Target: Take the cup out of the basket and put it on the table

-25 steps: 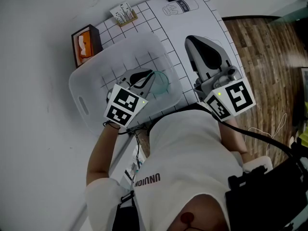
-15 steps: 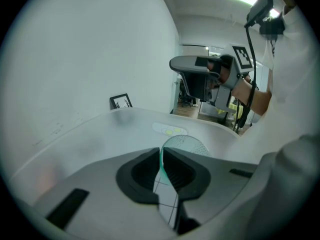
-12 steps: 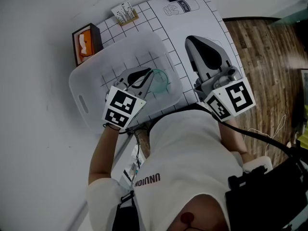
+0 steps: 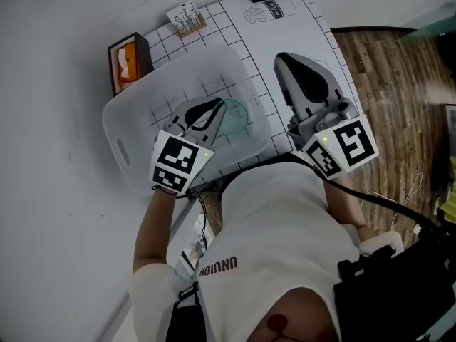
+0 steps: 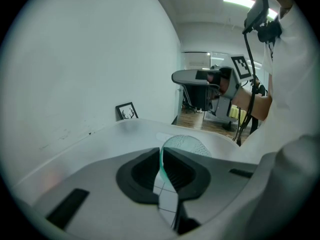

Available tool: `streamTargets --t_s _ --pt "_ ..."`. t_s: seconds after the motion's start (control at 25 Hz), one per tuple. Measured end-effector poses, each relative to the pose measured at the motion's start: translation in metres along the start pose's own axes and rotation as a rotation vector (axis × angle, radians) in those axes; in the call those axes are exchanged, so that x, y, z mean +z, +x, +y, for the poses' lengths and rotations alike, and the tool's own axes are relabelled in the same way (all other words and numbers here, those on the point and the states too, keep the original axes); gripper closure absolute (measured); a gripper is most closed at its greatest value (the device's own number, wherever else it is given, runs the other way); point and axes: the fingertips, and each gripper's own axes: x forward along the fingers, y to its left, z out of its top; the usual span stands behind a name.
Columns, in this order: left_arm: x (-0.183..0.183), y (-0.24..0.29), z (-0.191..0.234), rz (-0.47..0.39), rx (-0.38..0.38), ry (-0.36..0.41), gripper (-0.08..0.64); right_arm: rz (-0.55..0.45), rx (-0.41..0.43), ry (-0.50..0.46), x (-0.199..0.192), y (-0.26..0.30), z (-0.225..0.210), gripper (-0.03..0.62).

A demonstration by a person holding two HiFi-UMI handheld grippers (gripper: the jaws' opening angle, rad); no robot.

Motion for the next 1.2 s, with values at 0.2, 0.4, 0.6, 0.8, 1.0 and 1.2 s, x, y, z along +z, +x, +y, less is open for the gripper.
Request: streamTargets --t_s 0.2,0.4,0.6,0.8,1.0,1.2 --pt "0.004 -0.002 0.001 -0.013 0.014 0.007 0.526 0.002 0.006 -0.001 0.000 0.001 0.002 0.572" --pt "0.009 -0.008 0.003 -0.045 0.049 0.013 0.526 0.001 0.008 -0.002 -0.001 -0.001 0.004 0.572" --pt "0.016 -0.013 0.007 -0.084 0.077 -0.003 0.526 0.001 0.008 -0.003 0.000 -0.001 0.005 0.572" --pt "0.019 -0.017 0.009 -0.107 0.098 -0.010 0.526 -0.001 0.008 -0.003 -0.001 -0.003 0.006 0.572" --pt "0.021 -0.023 0.012 -0.129 0.116 -0.017 0.528 -0.002 0.007 -0.006 -0.001 -0.003 0.008 0.572" --pt "0.025 -0.027 0.014 -0.150 0.129 -0.022 0.528 0.000 0.011 -0.007 -0.001 -0.003 0.008 0.572"
